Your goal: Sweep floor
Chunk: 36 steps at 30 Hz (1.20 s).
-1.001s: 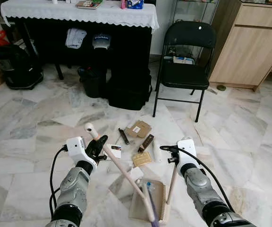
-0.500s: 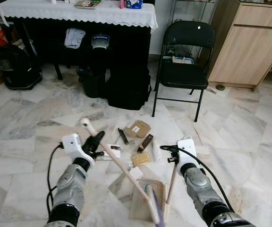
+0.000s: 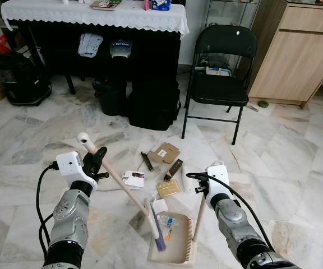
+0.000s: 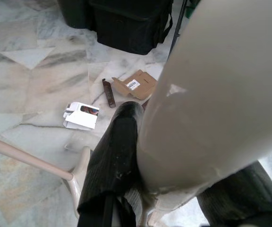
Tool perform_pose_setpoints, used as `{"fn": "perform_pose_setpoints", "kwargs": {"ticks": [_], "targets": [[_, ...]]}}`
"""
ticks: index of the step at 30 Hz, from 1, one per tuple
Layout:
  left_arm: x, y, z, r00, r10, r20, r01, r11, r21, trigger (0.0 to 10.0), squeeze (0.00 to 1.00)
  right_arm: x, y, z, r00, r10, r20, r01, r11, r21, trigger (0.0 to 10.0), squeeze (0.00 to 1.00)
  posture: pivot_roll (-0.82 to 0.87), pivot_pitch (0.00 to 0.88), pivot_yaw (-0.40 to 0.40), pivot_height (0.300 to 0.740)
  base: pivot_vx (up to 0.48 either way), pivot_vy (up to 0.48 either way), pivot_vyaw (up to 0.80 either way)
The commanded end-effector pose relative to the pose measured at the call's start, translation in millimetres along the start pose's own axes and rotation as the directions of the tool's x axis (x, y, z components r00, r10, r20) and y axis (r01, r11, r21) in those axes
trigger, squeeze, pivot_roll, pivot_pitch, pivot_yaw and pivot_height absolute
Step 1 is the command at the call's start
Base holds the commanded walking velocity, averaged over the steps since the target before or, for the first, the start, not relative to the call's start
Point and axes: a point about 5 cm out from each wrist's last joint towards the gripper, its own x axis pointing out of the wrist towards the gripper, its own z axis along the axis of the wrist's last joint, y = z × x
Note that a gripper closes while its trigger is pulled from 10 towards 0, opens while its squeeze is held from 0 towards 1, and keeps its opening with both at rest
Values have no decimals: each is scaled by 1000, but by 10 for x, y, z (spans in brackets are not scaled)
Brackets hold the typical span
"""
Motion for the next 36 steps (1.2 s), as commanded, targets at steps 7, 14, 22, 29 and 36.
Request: {"fn": "perform_pose_setpoints", "kwargs": {"ticks": [7,14,22,29,36], "targets": [[33,-115,-71,1000,-23,-6,23,1000,0,10000,0,22,-39,101,999,-8,48,8,1000,1,10000,0,7,0,-55,740,0,0,0],[42,-133,-151,1000,16,-21,-15,1000,20,10000,0,8,-81,88,999,-13,51,14,1000,-4,10000,0,-9,0,-61,740,0,0,0],[56,-60,-99,995,92,26,-92,996,-4,10000,0,4,-82,80,999,-11,48,11,1000,-6,10000,0,-11,0,-65,740,0,0,0],[60,30,-38,987,148,59,-146,989,-27,10000,0,-1,-52,64,999,0,43,0,1000,-8,10000,0,-6,5,-66,740,0,0,0],[40,-67,-152,997,77,12,-77,996,42,10000,0,-1,-48,61,999,2,42,-2,1000,-7,10000,0,-13,12,-65,740,0,0,0]]}}
